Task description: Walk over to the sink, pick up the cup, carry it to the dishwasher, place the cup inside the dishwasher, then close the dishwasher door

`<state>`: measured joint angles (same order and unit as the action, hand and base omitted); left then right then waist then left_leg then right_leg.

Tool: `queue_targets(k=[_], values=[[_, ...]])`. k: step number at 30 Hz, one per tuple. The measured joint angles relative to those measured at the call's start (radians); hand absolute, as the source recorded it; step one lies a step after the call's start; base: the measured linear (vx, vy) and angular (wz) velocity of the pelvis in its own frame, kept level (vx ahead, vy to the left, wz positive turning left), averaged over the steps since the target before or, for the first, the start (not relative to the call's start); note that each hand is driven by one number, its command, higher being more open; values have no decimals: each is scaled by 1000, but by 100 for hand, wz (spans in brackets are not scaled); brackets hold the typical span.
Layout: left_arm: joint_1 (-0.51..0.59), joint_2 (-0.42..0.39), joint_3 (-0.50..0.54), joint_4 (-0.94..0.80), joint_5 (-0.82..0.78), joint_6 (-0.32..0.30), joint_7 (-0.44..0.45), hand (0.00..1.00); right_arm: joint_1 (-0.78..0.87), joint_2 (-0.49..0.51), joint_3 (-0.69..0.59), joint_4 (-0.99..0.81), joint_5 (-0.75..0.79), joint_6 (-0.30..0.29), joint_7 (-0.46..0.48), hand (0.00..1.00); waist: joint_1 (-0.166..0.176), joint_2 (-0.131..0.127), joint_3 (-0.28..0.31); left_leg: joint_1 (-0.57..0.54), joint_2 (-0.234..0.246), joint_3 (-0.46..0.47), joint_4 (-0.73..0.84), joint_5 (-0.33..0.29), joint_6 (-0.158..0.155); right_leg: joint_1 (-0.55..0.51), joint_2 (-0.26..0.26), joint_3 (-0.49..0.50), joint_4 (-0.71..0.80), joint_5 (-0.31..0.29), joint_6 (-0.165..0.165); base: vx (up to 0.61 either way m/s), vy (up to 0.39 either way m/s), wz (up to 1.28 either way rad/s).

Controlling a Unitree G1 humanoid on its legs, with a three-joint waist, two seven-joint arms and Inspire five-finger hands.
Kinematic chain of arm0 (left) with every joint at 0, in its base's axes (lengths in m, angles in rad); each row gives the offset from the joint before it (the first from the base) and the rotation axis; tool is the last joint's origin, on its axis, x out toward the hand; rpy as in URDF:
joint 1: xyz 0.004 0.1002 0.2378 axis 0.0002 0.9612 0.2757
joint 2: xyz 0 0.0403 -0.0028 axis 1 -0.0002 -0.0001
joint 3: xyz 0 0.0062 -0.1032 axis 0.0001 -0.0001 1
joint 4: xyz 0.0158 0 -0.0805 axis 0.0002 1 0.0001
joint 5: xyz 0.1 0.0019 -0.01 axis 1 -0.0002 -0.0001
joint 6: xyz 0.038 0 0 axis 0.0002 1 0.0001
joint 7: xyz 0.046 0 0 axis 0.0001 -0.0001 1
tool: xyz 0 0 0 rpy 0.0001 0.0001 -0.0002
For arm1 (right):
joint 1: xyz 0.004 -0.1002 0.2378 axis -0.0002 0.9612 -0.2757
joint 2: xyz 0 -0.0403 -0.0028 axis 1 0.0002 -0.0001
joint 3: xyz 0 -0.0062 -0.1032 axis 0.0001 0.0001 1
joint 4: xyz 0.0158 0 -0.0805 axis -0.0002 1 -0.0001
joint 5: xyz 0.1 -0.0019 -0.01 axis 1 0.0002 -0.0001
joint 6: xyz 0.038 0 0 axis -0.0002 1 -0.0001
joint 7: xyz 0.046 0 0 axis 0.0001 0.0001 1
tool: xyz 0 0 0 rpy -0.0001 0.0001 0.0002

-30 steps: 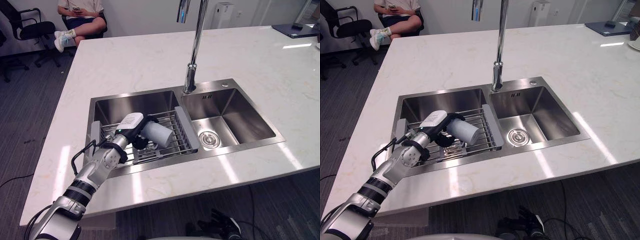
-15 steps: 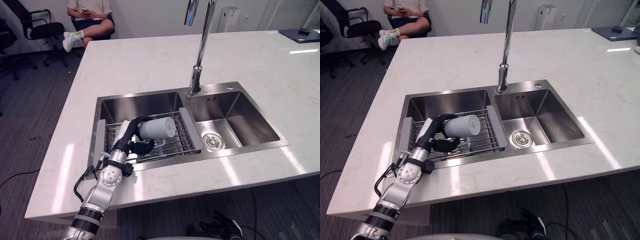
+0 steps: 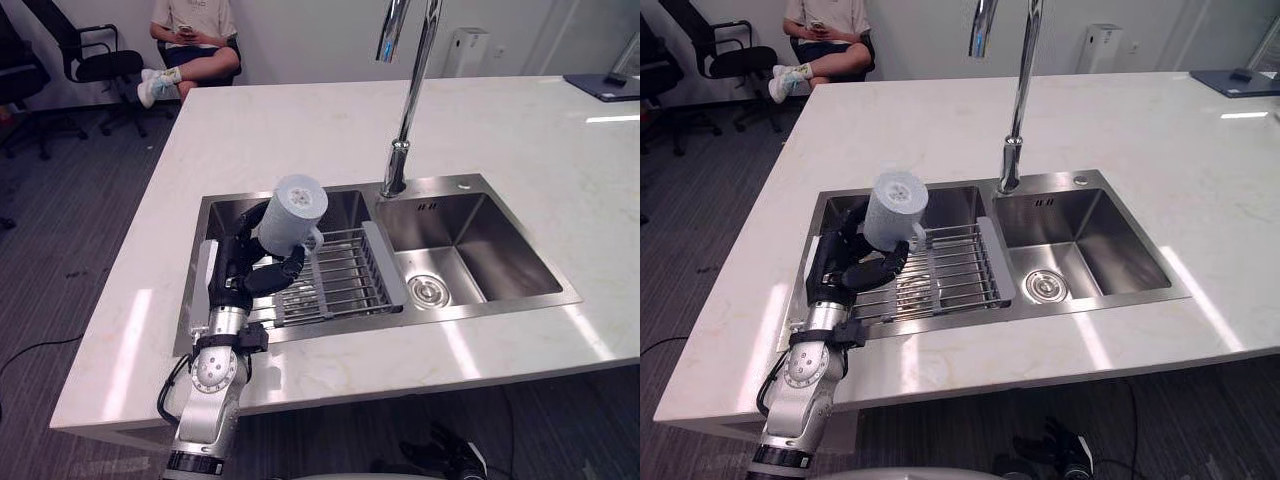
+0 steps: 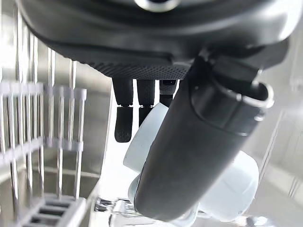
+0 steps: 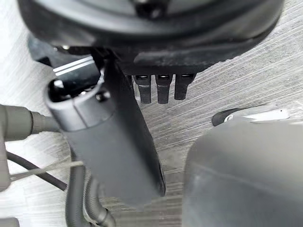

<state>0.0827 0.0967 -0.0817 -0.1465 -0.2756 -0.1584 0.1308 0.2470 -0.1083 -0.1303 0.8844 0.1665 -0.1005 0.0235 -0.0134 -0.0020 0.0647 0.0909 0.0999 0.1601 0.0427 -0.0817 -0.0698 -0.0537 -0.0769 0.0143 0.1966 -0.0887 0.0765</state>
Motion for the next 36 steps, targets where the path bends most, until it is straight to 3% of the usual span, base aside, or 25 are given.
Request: queue_targets(k=[9,20,24,25,27,28,29,31,32,33,36], values=[[69,-59,23,-34,-79,-2,0,30,9,11,0,-11,10,0,-11,90,8,-10,-20,-7,9,29,52,-35,-1,-4,8,29,9,-1,1,-9,-5,-10],[130,-66,-43,-147,-77,-14,-2,30,38,18,32,-100,9,0,-27,90,31,-19,-25,-69,42,101,207,-131,3,-44,24,99,19,20,12,-5,26,-22],[131,-67,-84,-222,-76,-15,-7,30,37,50,41,-173,7,0,-32,90,36,-25,-16,-111,57,102,284,-167,19,-91,19,60,106,16,18,-81,25,-4],[131,-67,-87,-230,-75,-15,-8,30,37,54,41,-182,7,0,-32,90,39,-25,-16,-111,55,100,286,-167,23,-92,15,50,119,9,27,-109,3,20],[132,-71,-79,-242,-75,-27,-10,30,35,70,57,-203,7,0,-34,90,55,-33,-17,-116,43,86,310,-166,28,-118,-18,0,416,-126,31,-69,-37,31],[132,-71,-78,-243,-75,-33,-10,30,34,70,63,-207,7,0,-33,90,64,-40,-21,-122,38,83,319,-166,27,-114,-29,-10,454,-145,32,-23,-72,24],[132,-75,-73,-245,-76,-43,-10,30,15,67,70,-212,7,0,-32,90,86,-55,-29,-150,30,80,344,-166,26,-125,-40,-30,442,-154,40,-43,-88,9],[133,-79,-73,-247,-75,-43,-12,30,-21,61,70,-218,7,0,-42,90,125,-46,-37,-192,30,81,319,-135,20,-121,-27,-45,316,-154,40,-71,-84,-6],[132,-90,-73,-250,-75,-44,-14,30,-45,58,70,-228,8,-1,-50,90,140,-36,-37,-223,32,87,300,-105,22,-96,-14,-41,200,-149,17,-131,-103,4],[132,-104,-73,-245,-76,-42,-14,30,-82,50,70,-228,10,-5,-60,90,138,-18,-18,-251,43,61,301,-81,26,-89,2,-55,150,-107,-5,-156,-96,18],[134,-108,-84,-237,-76,-35,-16,30,-91,49,69,-227,30,-11,-82,90,137,-7,15,-270,54,9,296,-53,13,-52,21,-99,79,-59,-21,-144,-54,43]])
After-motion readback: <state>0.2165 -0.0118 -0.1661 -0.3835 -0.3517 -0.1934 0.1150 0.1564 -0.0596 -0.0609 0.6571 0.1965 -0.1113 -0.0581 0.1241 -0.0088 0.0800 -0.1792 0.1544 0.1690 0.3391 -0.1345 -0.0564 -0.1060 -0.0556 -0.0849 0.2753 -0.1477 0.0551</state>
